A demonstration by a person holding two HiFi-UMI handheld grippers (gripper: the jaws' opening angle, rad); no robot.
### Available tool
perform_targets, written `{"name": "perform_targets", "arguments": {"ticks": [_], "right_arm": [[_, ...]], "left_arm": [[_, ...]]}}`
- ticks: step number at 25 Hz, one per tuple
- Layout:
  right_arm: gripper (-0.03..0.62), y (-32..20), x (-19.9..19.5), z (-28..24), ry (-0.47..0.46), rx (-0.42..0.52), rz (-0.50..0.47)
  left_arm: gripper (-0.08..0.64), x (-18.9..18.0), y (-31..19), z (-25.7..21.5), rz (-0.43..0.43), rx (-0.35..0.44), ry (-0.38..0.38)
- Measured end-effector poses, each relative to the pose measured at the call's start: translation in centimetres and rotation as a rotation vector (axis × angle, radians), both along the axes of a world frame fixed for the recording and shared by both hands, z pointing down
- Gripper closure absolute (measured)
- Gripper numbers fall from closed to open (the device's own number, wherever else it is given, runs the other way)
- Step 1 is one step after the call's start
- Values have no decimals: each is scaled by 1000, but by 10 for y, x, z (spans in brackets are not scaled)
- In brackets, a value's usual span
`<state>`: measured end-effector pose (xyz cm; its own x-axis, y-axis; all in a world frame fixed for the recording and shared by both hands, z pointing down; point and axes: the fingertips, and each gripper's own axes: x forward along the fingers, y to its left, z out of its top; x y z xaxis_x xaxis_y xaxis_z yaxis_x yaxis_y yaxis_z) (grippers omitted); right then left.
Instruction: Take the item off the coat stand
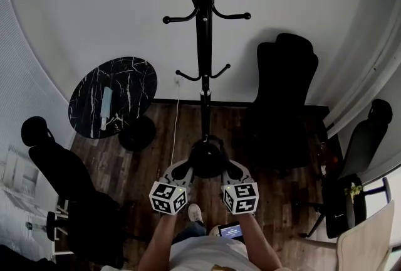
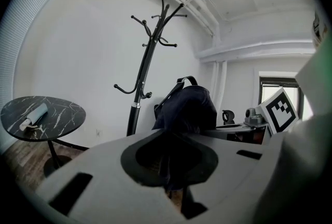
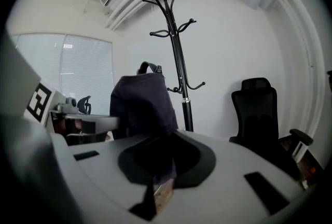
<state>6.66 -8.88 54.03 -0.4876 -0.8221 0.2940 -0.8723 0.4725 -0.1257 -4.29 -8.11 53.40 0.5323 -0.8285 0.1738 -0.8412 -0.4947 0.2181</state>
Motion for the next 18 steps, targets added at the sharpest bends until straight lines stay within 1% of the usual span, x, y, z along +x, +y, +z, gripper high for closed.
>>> {"name": "perform_targets", "arguments": {"ticks": [6,10,15,18], "right_arm": [[566,32,14,-3,1,20,-4],[566,47,17,-3,7,23,-18],[566,60,10,-1,8,17,-42],[568,60,12,-5,4,23,-47]], "left_arm": [[529,14,31,-2,1,25,-6],[529,17,51,-1,-15,31,-2],[529,11,59,-2,-41,24,6],[529,13,60,-8,-49,35,11]]}}
